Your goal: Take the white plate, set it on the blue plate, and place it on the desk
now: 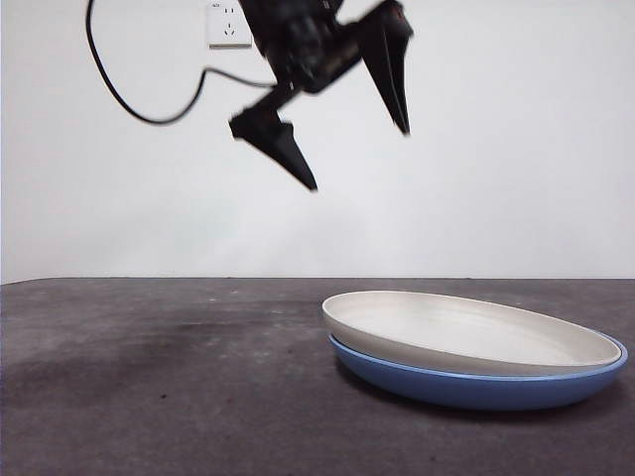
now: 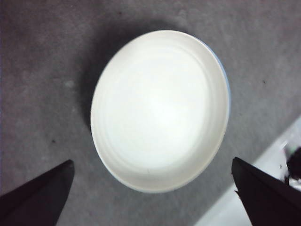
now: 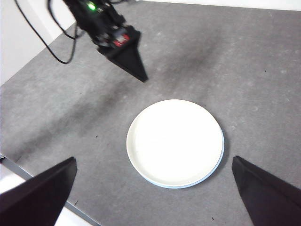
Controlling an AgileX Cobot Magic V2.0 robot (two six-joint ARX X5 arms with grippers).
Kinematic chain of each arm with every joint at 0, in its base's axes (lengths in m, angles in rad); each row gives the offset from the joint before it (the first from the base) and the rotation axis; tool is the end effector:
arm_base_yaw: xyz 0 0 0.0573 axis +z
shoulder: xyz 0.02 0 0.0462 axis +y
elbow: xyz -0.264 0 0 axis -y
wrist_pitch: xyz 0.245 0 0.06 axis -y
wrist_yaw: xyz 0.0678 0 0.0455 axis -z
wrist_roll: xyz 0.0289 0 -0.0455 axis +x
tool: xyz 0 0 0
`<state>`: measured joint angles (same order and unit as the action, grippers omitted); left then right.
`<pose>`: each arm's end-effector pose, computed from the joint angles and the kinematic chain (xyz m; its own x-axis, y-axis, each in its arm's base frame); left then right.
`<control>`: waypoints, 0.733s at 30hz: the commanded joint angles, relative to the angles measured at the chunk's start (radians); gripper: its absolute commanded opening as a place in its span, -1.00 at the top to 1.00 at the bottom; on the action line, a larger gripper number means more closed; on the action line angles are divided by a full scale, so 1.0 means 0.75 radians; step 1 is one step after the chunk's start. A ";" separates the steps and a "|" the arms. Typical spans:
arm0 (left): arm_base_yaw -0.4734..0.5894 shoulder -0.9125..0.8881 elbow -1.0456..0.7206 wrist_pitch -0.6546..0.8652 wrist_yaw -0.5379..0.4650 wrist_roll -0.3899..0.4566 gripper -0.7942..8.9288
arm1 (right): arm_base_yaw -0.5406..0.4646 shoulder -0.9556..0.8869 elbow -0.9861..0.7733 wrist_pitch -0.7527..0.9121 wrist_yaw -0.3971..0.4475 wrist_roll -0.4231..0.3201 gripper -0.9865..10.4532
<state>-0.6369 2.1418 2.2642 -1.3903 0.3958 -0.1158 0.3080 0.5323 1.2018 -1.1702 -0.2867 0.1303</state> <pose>0.3364 -0.2627 0.3249 -0.0080 -0.4736 -0.8807 0.5482 0.7345 -0.4000 0.0273 0.0172 0.3907 0.7161 0.5246 -0.4604 -0.4633 0.8506 0.2486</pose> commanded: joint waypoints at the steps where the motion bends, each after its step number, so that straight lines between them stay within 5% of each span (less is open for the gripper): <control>1: -0.024 -0.100 0.047 -0.042 0.001 0.079 -0.46 | 0.005 0.002 0.025 0.015 0.001 0.000 -0.19; 14: -0.036 -0.590 0.025 -0.078 -0.001 0.153 -0.46 | 0.005 0.004 0.024 0.022 0.000 0.000 -0.19; 22: -0.073 -0.887 -0.255 -0.078 -0.005 0.207 -0.46 | 0.005 0.023 0.023 0.034 0.001 0.037 -0.19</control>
<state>-0.6834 1.4792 2.0747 -1.4128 0.3946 0.0116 0.3080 0.5362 1.2018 -1.1606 -0.2863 0.1390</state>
